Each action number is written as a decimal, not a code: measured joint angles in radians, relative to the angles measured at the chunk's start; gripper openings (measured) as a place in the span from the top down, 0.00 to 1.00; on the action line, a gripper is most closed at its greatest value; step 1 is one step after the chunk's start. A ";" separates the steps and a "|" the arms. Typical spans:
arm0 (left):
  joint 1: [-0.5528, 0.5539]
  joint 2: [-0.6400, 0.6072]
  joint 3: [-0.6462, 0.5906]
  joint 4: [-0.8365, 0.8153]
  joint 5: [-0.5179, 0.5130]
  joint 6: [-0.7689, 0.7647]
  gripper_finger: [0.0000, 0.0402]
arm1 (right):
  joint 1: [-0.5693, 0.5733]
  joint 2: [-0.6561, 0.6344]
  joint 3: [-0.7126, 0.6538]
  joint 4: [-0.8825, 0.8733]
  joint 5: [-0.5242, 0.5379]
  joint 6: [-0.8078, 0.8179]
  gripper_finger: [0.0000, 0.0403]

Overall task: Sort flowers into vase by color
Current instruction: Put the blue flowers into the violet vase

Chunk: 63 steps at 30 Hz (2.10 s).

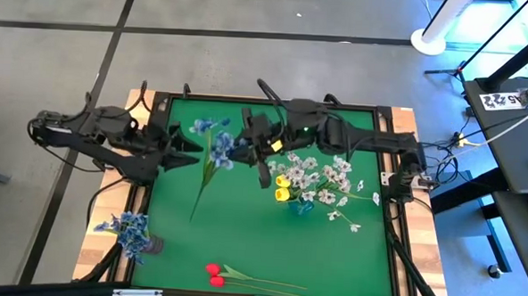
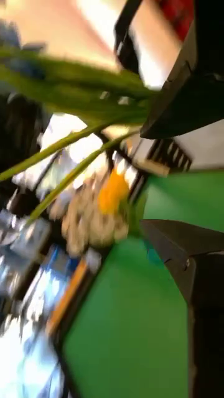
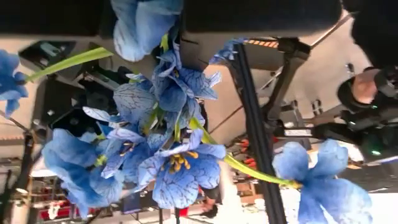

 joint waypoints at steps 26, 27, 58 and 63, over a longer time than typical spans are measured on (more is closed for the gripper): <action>0.075 0.141 -0.227 0.574 0.236 -0.038 0.55 | -0.028 -0.002 0.001 -0.063 0.065 -0.080 0.94; 0.074 0.141 -0.227 0.576 0.238 -0.039 0.58 | -0.028 -0.002 0.001 -0.077 0.080 -0.078 0.93; -0.030 -0.303 -0.224 0.409 0.413 0.173 1.00 | 0.171 -0.191 0.002 -0.284 0.291 -0.057 0.25; -0.104 -0.305 -0.224 0.375 0.510 0.173 1.00 | 0.213 -0.144 0.002 -0.243 0.486 0.042 0.29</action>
